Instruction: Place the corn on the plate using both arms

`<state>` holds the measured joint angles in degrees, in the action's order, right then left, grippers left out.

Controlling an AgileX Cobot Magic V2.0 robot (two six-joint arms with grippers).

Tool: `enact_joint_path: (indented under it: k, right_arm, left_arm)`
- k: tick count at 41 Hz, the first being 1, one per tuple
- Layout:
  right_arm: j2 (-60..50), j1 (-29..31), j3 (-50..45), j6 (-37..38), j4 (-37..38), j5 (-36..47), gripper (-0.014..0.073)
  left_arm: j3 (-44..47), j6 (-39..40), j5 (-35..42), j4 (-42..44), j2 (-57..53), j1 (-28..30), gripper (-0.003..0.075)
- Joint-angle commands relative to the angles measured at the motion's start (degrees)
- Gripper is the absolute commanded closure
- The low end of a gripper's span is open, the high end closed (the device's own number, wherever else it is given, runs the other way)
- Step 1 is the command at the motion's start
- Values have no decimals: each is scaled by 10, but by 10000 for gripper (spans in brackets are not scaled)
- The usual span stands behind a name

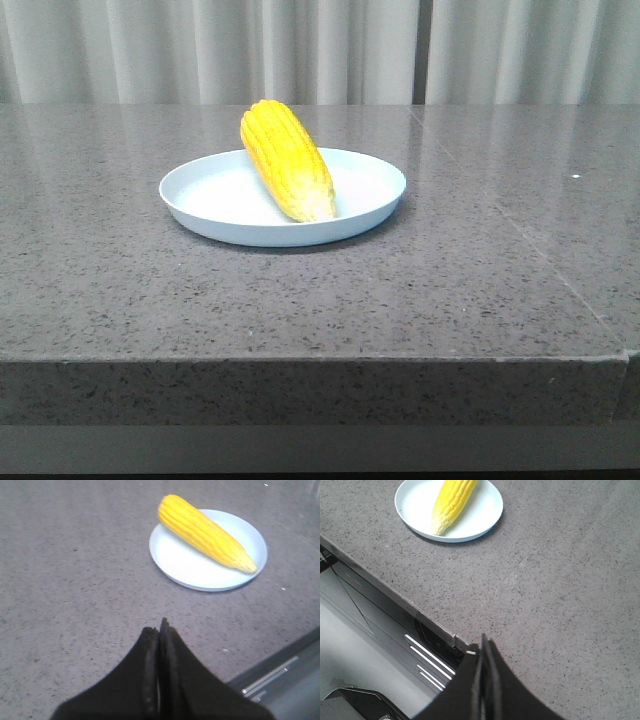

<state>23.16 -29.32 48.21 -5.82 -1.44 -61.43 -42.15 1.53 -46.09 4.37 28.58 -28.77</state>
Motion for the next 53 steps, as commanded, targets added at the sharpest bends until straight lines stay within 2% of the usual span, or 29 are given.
enact_joint_path:
  k: [1, 10, 14, 21, 30, 53]
  right_arm:
    - [4, 2, 12, 2, 6, 37, 661]
    - [4, 2, 12, 2, 6, 37, 661]
    - [4, 2, 12, 2, 6, 37, 661]
    - [4, 2, 12, 2, 6, 37, 661]
    - [4, 2, 12, 2, 6, 36, 661]
    - [4, 2, 12, 2, 6, 37, 661]
  left_arm:
    - [35, 6, 87, 4, -43, 47, 741]
    - [211, 6, 286, -10, -169, 158, 741]
    - [282, 6, 325, -36, -218, 199, 741]
    - [369, 6, 379, -44, -274, 237, 741]
    - [437, 6, 491, -47, -299, 244, 741]
    - [439, 6, 497, -44, -299, 260, 741]
